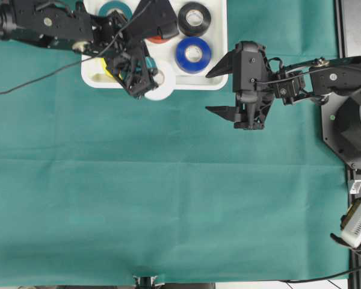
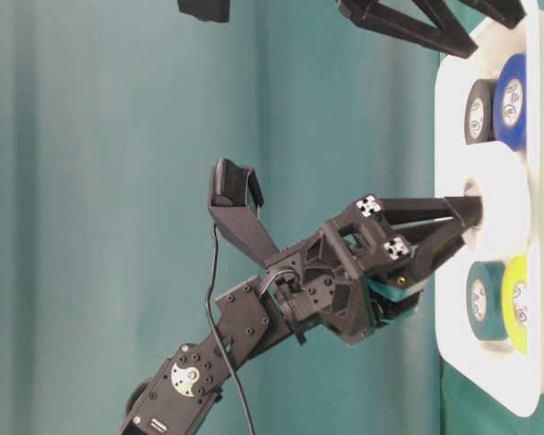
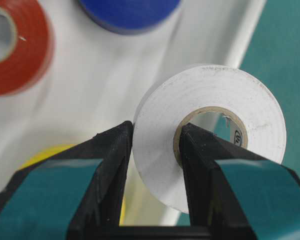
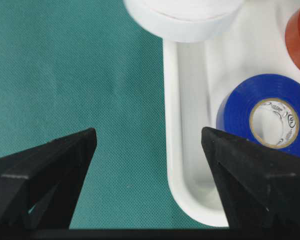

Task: Put the tape alternately from left to right into the white case.
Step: 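Lift the white roll and carry it into the tray's center, then release the white roll in the tray and withdraw left gripper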

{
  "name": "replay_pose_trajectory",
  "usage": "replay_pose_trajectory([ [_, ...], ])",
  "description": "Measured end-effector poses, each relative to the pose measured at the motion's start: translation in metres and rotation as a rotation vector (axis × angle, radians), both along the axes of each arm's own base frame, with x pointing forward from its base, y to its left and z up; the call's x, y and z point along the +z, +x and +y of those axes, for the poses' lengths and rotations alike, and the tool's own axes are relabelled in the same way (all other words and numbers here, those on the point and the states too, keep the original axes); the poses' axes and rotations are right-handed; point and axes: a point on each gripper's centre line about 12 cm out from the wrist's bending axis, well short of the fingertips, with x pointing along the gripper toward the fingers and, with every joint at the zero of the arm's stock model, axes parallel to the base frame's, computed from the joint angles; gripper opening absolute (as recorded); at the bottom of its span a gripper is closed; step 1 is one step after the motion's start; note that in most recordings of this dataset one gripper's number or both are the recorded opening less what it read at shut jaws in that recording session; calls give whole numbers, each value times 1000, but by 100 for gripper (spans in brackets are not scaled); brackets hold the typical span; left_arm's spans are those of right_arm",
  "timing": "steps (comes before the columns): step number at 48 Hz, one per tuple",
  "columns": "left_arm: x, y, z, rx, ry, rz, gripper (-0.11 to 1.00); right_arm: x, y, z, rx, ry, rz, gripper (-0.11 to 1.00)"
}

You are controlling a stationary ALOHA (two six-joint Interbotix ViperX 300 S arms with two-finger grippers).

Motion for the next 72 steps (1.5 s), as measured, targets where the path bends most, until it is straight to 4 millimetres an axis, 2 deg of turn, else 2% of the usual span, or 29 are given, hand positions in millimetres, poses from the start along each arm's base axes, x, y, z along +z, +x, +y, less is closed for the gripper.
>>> replay_pose_trajectory([
  [27,4,-6,38,84,12,-41,28,0,0,0,0,0,0,82],
  [37,4,-4,40,89,18,-62,28,0,0,0,-3,1,0,82],
  [46,-8,-4,41,89,12,-36,28,0,0,0,-4,3,1,82],
  [57,-8,-4,41,66,30,-34,29,0,0,0,-5,3,0,82],
  [59,-8,-3,41,47,42,-29,36,0,0,0,-5,3,0,82],
  [67,-8,-2,38,2,70,-25,84,0,0,0,-5,3,0,82],
  [70,-7,-2,36,-4,72,-26,95,0,0,0,-6,5,0,82],
  [72,-7,-1,35,-6,72,-26,96,0,0,0,-4,5,0,82],
])
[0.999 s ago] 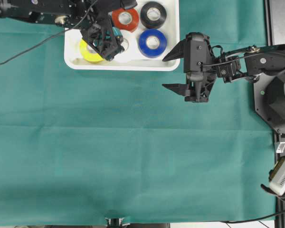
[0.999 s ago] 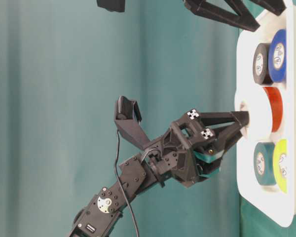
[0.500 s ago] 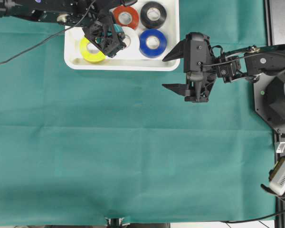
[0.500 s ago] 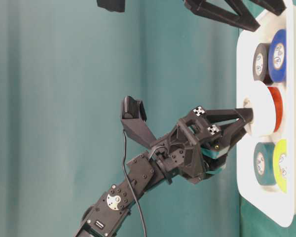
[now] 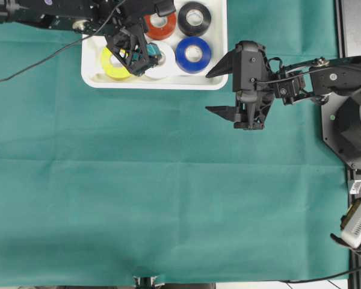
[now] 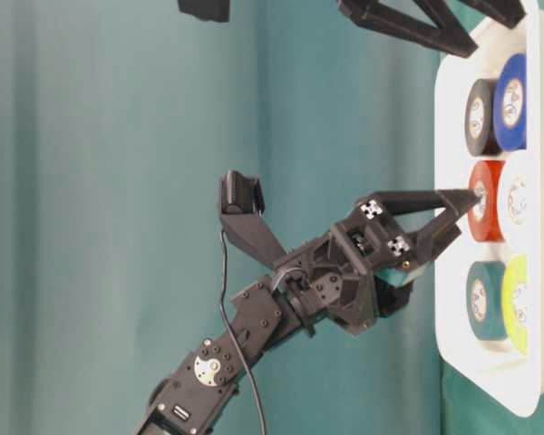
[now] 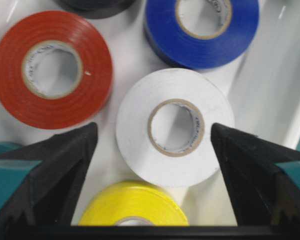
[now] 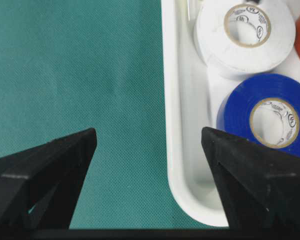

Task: Put the tape alternately from left to right into the white case.
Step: 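Release the white roll in the tray and withdraw left gripper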

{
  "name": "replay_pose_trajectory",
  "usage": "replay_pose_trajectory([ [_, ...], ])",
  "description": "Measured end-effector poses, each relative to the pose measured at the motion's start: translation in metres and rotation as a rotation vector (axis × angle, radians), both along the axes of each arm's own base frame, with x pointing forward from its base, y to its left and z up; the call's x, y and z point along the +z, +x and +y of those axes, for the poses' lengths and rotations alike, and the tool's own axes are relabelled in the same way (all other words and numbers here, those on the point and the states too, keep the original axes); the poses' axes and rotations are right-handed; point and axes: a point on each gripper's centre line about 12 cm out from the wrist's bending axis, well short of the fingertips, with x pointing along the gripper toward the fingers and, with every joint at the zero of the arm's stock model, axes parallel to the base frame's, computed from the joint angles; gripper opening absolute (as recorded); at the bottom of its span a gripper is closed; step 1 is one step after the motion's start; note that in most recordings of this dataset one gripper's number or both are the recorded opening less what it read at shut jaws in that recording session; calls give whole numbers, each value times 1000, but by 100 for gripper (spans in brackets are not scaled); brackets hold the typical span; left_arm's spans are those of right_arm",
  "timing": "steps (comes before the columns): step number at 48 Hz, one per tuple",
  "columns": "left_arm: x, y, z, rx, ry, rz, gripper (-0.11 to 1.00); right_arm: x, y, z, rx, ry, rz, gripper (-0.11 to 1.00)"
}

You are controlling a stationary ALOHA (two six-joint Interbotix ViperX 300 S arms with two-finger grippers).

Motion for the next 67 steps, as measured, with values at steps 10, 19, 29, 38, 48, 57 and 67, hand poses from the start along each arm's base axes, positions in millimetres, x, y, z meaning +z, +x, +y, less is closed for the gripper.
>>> replay_pose_trajectory([
  [10,0,0,0,0,0,0,95,0,0,0,0,-1,0,82],
  [19,0,0,-1,-6,2,2,95,0,0,0,0,-1,0,82],
  [29,8,-3,-16,-37,6,-8,95,0,0,0,1,-1,0,82],
  [38,20,-13,-43,-92,11,-24,95,0,0,0,0,-1,0,82],
  [48,21,-23,-67,-143,8,-16,95,0,0,0,-2,0,0,82],
  [57,21,-32,-85,-182,4,-9,95,0,0,0,0,-1,0,82],
  [67,19,-43,-101,-221,3,4,95,-1,-1,0,1,-1,5,82],
])
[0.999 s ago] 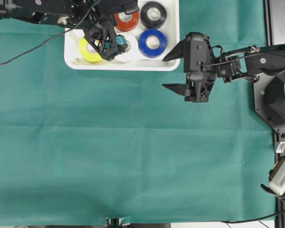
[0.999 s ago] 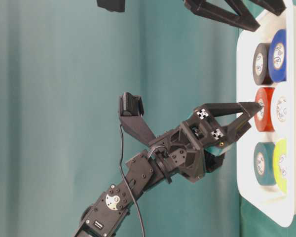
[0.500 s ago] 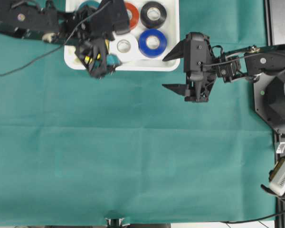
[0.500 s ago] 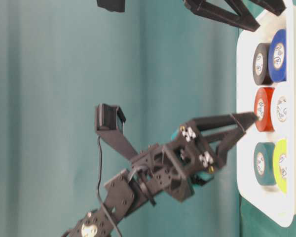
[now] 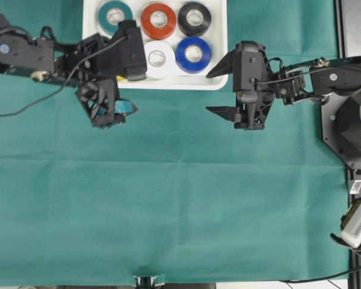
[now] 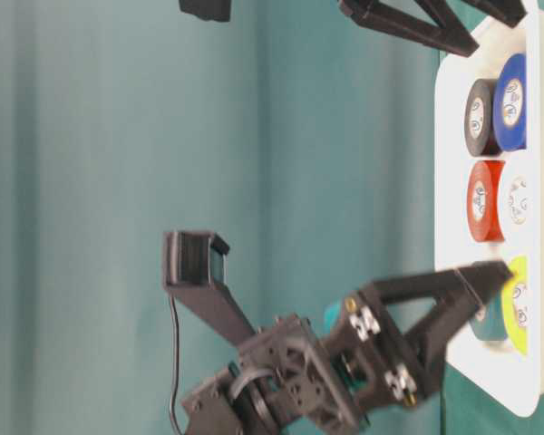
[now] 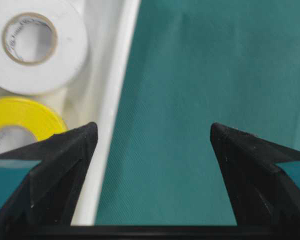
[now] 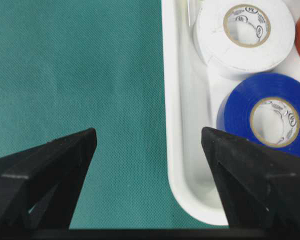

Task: Put the tape alternately from left to right into the white case.
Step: 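Release the white roll in the tray and withdraw left gripper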

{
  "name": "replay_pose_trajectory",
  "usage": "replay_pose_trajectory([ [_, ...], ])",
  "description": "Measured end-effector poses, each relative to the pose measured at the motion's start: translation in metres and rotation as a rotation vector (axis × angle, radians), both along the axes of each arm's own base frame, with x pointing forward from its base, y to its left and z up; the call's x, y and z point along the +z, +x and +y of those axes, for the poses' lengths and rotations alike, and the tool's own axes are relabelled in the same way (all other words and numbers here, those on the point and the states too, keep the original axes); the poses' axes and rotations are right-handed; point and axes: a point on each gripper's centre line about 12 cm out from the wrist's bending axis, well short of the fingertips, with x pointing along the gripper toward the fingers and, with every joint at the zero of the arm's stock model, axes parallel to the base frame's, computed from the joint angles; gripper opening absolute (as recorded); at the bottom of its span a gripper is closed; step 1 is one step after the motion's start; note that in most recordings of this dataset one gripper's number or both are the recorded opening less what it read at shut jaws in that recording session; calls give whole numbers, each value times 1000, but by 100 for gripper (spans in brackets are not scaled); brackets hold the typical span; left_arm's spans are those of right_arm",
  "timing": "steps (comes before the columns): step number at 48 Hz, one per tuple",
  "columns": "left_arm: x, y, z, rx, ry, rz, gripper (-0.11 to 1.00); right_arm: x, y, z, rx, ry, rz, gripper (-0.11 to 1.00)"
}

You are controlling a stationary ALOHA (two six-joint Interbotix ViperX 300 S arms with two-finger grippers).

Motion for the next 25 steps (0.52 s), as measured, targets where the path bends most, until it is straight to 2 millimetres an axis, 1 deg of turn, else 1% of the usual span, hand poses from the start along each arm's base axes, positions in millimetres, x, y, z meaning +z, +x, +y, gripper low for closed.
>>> replay_pose_trajectory([
  [13,-4,-16,-15,-35,0,3,95,-3,-3,2,9,9,-4,82],
  [25,-10,-21,-16,-55,17,-28,95,-3,-3,4,20,17,-19,82],
])
